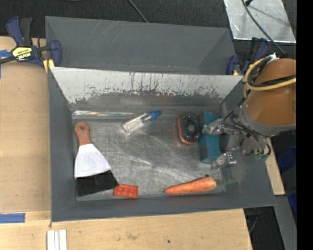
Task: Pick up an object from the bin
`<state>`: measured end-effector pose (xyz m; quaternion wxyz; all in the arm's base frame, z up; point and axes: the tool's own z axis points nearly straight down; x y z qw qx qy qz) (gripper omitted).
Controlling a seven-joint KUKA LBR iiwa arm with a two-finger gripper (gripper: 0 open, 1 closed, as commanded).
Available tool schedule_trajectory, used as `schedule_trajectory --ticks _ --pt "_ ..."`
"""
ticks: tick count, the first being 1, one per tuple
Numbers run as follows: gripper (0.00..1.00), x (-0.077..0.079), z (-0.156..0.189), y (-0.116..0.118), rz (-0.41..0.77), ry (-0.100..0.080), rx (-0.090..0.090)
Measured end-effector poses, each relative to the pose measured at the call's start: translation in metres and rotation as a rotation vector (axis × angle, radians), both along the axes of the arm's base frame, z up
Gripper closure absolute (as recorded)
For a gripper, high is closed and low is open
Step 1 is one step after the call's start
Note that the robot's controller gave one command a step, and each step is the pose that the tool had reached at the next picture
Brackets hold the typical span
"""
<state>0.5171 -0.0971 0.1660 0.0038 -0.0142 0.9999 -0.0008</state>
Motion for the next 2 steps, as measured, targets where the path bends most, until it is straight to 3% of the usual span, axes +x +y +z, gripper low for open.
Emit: schedule_trajectory --ticks 1,2 --pt "0.0 -0.0287 -0.0133 0.001 0.284 0.01 0.001" --pt "0.0 -0.0318 -0.0165 -0.0039 0.253 0.008 0.001"
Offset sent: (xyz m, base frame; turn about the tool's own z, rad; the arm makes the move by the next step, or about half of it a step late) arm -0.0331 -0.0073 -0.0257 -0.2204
